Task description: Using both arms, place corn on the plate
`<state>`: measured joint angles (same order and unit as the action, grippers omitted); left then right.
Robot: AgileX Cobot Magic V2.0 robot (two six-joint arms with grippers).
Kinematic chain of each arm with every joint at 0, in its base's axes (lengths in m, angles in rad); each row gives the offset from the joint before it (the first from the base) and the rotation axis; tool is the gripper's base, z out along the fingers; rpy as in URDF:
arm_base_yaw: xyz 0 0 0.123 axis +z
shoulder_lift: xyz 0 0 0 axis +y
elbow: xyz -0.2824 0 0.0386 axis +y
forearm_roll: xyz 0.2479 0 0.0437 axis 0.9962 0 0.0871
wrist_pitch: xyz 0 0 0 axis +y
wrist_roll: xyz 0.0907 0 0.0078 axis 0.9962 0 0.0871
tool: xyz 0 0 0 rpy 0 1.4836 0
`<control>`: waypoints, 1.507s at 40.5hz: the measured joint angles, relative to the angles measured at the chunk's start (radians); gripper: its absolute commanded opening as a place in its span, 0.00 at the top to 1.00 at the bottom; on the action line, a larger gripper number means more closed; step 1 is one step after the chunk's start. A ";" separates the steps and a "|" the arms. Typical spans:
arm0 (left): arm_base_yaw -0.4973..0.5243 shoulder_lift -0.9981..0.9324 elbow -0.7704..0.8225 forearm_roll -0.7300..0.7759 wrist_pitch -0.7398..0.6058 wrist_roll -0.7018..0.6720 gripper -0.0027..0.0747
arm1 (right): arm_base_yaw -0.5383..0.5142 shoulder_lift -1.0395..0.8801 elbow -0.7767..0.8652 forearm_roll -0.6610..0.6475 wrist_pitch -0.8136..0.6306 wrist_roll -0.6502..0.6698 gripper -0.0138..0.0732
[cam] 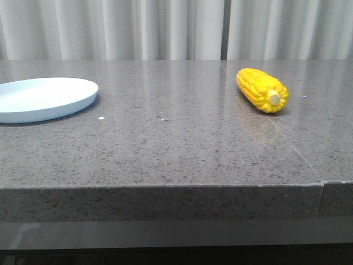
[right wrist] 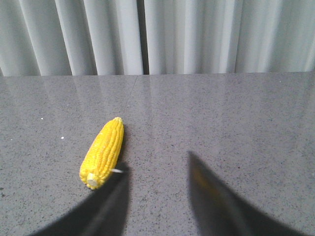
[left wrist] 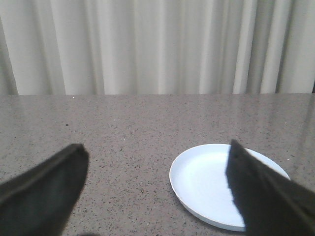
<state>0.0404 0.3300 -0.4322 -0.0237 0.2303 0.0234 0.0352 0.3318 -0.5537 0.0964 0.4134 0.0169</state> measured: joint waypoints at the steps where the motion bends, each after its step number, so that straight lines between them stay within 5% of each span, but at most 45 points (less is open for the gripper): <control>1: 0.000 0.000 0.000 0.000 0.000 0.000 0.09 | 0.000 0.000 0.000 0.000 0.000 0.000 0.14; 18: 0.000 0.069 -0.045 0.000 0.041 0.000 0.17 | 0.000 0.000 0.000 0.000 0.000 0.000 0.16; 36: -0.002 0.689 -0.467 -0.021 0.448 0.000 0.17 | 0.000 0.000 0.000 0.002 0.000 0.000 0.16; 54: -0.073 1.179 -0.775 -0.024 0.599 0.000 0.17 | 0.000 0.000 0.000 0.002 0.000 0.000 0.16; 61: -0.073 1.322 -0.871 -0.024 0.628 0.000 0.32 | 0.000 0.000 0.000 0.002 0.000 0.000 0.16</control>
<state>-0.0325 1.6519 -1.3037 -0.0481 0.8586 0.0234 0.0352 0.3318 -0.5537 0.0986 0.4134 0.0169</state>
